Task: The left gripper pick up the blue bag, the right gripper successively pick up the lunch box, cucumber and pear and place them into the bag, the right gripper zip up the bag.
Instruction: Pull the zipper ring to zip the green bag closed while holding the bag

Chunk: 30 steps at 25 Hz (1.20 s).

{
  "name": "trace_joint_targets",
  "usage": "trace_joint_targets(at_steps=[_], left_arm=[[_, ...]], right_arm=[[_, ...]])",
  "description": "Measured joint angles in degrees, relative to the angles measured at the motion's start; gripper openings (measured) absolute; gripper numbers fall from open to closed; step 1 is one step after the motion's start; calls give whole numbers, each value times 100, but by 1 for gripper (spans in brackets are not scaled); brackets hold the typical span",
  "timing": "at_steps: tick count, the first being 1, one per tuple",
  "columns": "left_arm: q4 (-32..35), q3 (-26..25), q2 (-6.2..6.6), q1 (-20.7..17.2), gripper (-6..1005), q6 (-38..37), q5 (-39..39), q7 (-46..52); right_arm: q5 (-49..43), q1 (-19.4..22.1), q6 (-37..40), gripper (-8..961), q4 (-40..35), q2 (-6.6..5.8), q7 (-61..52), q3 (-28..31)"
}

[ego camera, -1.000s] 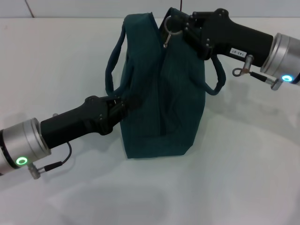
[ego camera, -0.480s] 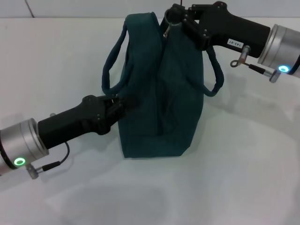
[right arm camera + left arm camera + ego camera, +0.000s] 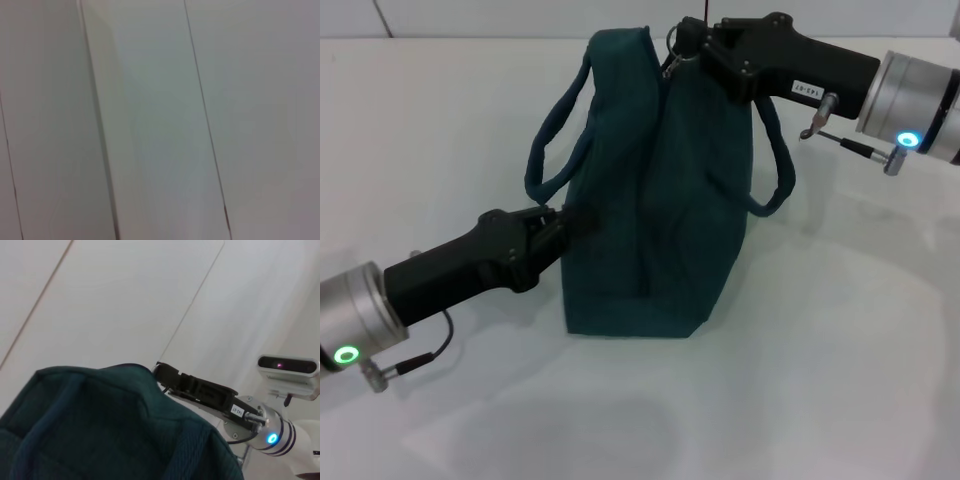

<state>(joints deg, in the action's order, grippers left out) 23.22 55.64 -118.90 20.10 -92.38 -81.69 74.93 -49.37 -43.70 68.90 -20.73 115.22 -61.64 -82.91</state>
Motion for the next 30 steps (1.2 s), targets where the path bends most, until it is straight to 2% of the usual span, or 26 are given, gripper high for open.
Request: trace_joint_targets(at_steps=[12, 20, 25, 30], left_arm=[[7, 45, 84, -105, 133, -564, -179, -32], [19, 10, 128, -317, 144, -606, -174, -39], [19, -230, 134, -451, 151, -561, -165, -249], [-7, -641, 67, -500, 158, -505, -164, -396]], right_arm=[[-4, 27, 11, 40, -134, 10, 12, 5], [-4, 58, -220, 41, -86, 22, 19, 3], [1, 158, -460, 42, -83, 36, 19, 3], [37, 255, -439, 43, -127, 38, 28, 4]])
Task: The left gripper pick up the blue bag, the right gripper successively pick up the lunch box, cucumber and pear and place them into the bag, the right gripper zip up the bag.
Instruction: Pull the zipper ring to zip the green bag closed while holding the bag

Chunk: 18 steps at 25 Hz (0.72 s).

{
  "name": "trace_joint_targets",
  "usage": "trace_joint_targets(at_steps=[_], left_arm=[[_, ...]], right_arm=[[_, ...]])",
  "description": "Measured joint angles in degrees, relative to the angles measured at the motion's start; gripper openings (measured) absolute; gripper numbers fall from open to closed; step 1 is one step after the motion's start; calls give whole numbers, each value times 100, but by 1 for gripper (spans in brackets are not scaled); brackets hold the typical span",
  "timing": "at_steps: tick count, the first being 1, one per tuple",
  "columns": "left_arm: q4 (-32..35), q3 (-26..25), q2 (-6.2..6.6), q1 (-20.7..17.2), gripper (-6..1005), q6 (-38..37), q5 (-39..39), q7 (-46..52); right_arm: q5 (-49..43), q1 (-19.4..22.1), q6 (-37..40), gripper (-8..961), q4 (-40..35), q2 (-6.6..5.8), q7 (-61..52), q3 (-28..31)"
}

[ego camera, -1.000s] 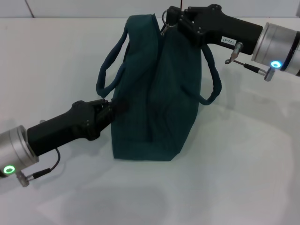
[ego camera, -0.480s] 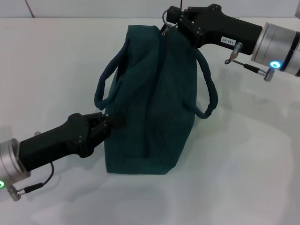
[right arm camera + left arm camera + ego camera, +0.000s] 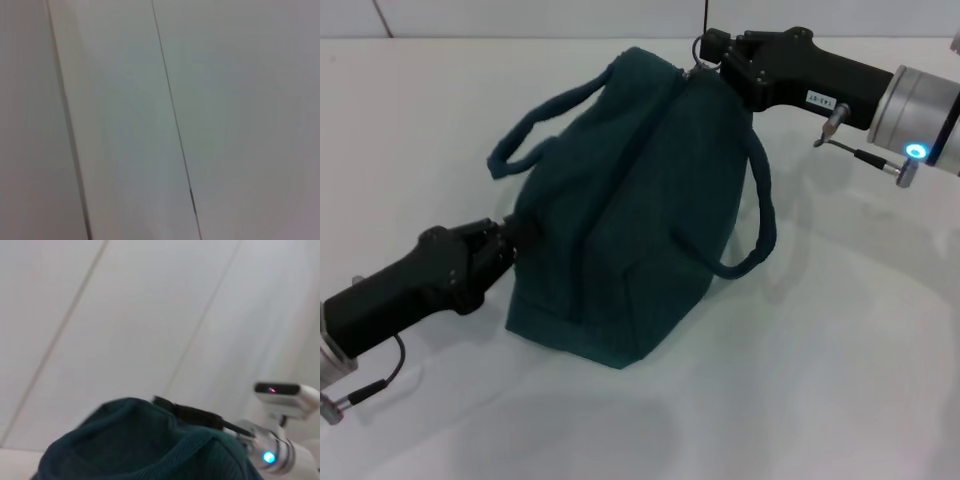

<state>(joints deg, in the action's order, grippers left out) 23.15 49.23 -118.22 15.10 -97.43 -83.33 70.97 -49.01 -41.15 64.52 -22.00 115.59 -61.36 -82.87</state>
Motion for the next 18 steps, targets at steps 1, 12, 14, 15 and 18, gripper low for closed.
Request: trace_joint_targets(at_steps=[1, 12, 14, 15, 18], left_arm=[[-6, -45, -15, 9, 159, 24, -6, -8], [-14, -95, -100, 64, 265, 40, 139, -93], [-26, -96, -103, 30, 358, 44, 333, -90], [-27, -97, -103, 7, 405, 47, 435, -85], [-28, -102, -104, -48, 470, 52, 651, -61]], right_arm=[[7, 4, 13, 43, 0, 2, 5, 0], [18, 64, 45, 44, -13, -7, 11, -1], [18, 69, 63, 44, -14, -9, 11, -1], [18, 73, 72, 44, -14, -10, 11, -1], [17, 99, 112, 45, -15, -17, 9, -1]])
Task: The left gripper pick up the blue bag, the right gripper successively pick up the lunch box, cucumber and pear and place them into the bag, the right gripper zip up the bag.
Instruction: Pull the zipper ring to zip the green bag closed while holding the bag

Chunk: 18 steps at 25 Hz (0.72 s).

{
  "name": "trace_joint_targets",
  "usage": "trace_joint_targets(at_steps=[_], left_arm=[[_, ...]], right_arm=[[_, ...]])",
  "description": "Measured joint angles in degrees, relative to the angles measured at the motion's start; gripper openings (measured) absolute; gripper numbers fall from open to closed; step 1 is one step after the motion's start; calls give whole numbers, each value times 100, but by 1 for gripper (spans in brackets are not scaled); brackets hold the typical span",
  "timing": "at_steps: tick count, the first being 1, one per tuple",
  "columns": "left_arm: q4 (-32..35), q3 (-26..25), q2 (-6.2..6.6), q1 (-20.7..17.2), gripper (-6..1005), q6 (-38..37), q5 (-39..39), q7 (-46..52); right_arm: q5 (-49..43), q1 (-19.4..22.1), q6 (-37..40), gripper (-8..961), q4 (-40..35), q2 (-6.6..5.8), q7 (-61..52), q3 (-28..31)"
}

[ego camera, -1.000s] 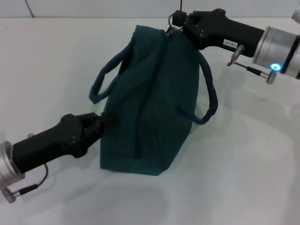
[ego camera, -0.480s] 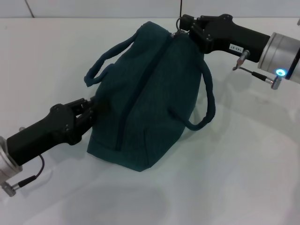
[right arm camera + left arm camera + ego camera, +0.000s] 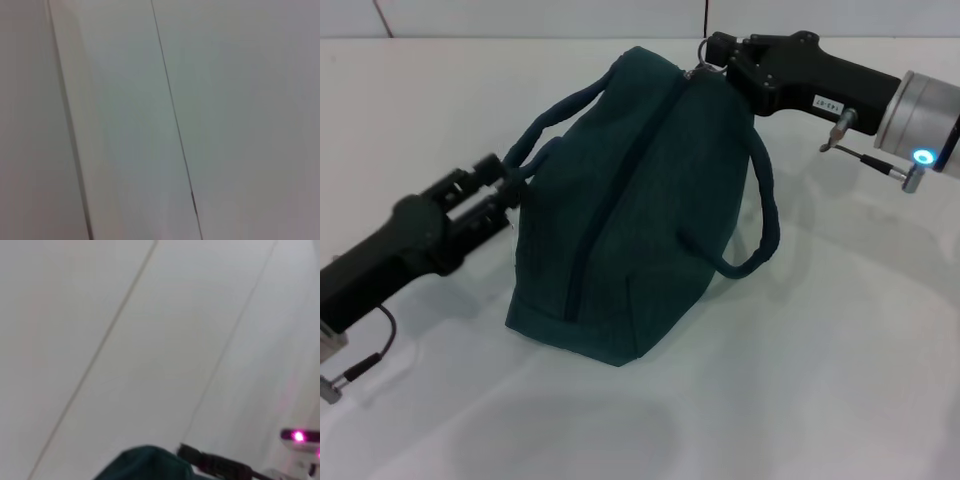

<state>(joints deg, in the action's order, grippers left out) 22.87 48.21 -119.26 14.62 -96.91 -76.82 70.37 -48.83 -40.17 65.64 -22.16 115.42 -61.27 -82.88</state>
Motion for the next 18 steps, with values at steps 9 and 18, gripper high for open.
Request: trace_joint_targets(at_steps=[9, 18], left_arm=[[-12, -5, 0, -80, 674, 39, 1017, 155], [9, 57, 139, 865, 864, 944, 876, 1033]], right_arm=[[4, 45, 50, 46, -15, -6, 0, 5], [6, 55, 82, 47, -64, -11, 2, 9]])
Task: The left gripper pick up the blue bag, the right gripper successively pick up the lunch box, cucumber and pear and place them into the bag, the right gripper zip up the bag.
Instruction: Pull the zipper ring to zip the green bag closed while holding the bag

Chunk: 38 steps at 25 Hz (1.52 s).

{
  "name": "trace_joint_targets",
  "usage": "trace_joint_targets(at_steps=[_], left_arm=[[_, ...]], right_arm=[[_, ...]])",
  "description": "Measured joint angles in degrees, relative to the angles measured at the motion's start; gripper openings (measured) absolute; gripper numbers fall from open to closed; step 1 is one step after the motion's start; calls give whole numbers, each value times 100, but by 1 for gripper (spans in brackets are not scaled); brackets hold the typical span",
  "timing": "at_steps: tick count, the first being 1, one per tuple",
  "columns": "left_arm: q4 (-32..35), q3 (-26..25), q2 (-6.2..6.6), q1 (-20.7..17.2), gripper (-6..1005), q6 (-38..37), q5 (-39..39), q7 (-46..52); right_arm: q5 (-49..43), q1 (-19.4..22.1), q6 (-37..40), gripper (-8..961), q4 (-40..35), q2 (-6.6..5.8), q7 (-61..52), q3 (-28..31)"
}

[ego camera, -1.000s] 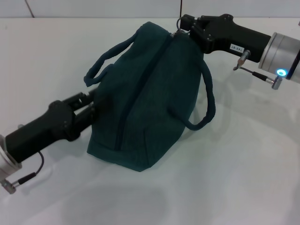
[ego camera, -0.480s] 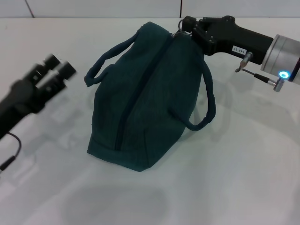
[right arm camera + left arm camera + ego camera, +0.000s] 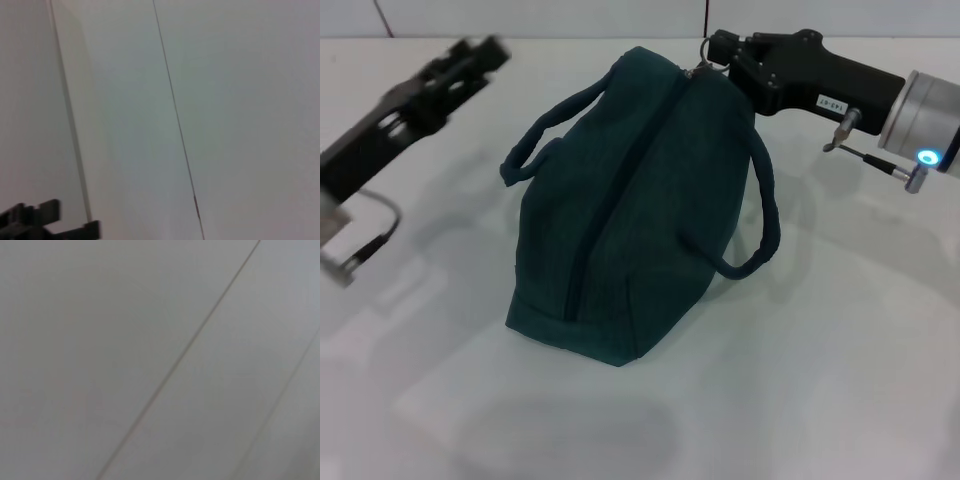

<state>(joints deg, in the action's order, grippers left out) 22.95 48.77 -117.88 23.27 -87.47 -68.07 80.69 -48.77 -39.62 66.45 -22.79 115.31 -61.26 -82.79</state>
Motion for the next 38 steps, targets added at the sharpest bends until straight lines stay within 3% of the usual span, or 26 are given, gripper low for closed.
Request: trace_joint_targets(at_steps=[8, 13, 33, 38], left_arm=[[432, 2, 57, 831, 858, 152, -1279, 1288], [830, 0, -12, 906, 854, 184, -1828, 1808], [857, 1, -156, 1112, 847, 864, -2525, 1995], [859, 110, -162, 1122, 721, 929, -2537, 1944]], right_arm=[[5, -2, 0, 48, -13, 0, 0, 9], [6, 45, 52, 49, -32, 1, 0, 88], [-1, 266, 394, 52, -118, 15, -2, 149], [0, 293, 488, 52, -96, 18, -11, 149]])
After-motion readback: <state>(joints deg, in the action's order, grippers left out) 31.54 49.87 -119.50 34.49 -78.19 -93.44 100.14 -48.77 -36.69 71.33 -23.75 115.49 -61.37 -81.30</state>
